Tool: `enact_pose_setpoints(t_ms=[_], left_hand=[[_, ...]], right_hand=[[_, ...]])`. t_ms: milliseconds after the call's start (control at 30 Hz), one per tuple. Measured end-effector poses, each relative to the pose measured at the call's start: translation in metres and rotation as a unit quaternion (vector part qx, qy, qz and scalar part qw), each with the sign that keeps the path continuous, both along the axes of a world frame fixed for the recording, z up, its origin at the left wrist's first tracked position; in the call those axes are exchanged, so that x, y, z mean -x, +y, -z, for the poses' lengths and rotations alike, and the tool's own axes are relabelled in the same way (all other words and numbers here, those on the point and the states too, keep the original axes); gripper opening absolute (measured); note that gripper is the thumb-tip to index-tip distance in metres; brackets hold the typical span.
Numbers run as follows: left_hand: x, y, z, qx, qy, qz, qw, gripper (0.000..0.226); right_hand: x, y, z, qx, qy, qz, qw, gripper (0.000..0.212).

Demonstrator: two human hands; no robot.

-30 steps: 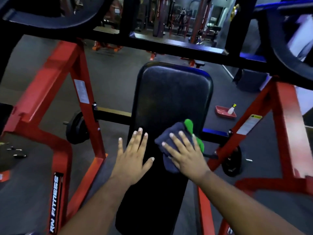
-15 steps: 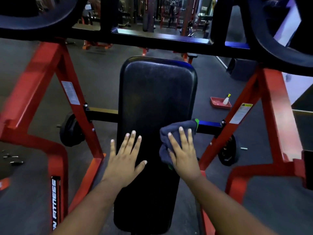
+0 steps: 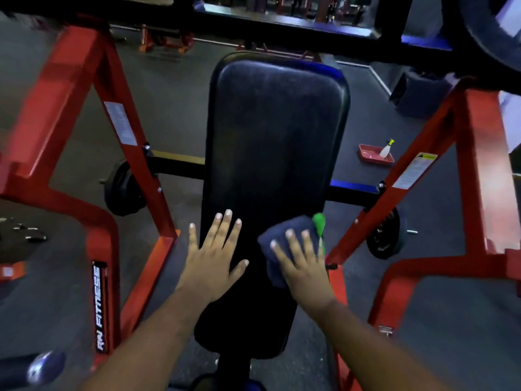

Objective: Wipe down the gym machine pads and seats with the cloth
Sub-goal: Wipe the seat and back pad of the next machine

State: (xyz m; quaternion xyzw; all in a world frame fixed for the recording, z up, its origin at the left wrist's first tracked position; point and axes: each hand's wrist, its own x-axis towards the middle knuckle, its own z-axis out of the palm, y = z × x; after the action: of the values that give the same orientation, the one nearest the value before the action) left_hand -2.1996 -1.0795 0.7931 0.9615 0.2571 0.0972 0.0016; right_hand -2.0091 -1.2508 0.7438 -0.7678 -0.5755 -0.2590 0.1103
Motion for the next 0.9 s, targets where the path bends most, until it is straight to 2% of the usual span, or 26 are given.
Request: enact_pose_setpoints(t_ms=[67, 133, 200, 267, 333, 400, 533, 600, 667, 767, 833, 900], left_hand=[[0.013, -0.002, 0.011, 0.007, -0.001, -0.003, 1.0, 0.086], [0.025, 0.0, 0.019, 0.015, 0.008, -0.013, 1.0, 0.085], [0.034, 0.004, 0.025, 0.032, 0.018, -0.029, 0.999, 0.085], [0.038, 0.004, 0.029, 0.054, 0.009, -0.044, 0.998, 0.085], [0.043, 0.002, 0.038, 0.079, -0.009, -0.053, 0.995, 0.083], [0.051, -0.001, 0.049, 0.092, -0.002, -0.056, 0.994, 0.085], [0.075, -0.01, 0.069, 0.103, 0.038, -0.052, 0.993, 0.089], [0.087, -0.011, 0.077, 0.107, 0.031, -0.047, 0.993, 0.089], [0.093, -0.009, 0.077, 0.112, 0.02, -0.043, 0.993, 0.088], [0.093, -0.005, 0.073, 0.143, 0.004, -0.055, 0.988, 0.089], [0.092, -0.003, 0.079, 0.156, 0.008, -0.063, 0.986, 0.09], [0.094, -0.005, 0.096, 0.159, -0.007, -0.077, 0.984, 0.089]], right_hand=[[-0.002, -0.001, -0.003, 0.073, -0.087, -0.075, 0.991, 0.086], [-0.016, 0.026, -0.046, 0.081, -0.129, -0.12, 0.981, 0.074], [-0.026, 0.067, -0.106, 0.036, -0.127, -0.094, 0.987, 0.069], [-0.018, 0.11, -0.142, -0.016, -0.08, -0.038, 0.996, 0.072], [0.006, 0.136, -0.14, -0.047, -0.054, -0.004, 0.997, 0.069], [0.024, 0.139, -0.107, -0.041, -0.091, -0.016, 0.995, 0.067], [0.052, 0.108, -0.038, 0.086, -0.165, -0.128, 0.974, 0.065], [0.045, 0.108, -0.048, 0.139, -0.214, -0.187, 0.949, 0.066], [0.032, 0.129, -0.087, 0.114, -0.219, -0.183, 0.951, 0.066], [0.029, 0.163, -0.133, 0.04, -0.131, -0.069, 0.988, 0.067], [0.046, 0.164, -0.112, 0.018, -0.122, -0.048, 0.991, 0.063], [0.061, 0.157, -0.075, 0.015, -0.141, -0.068, 0.988, 0.061]])
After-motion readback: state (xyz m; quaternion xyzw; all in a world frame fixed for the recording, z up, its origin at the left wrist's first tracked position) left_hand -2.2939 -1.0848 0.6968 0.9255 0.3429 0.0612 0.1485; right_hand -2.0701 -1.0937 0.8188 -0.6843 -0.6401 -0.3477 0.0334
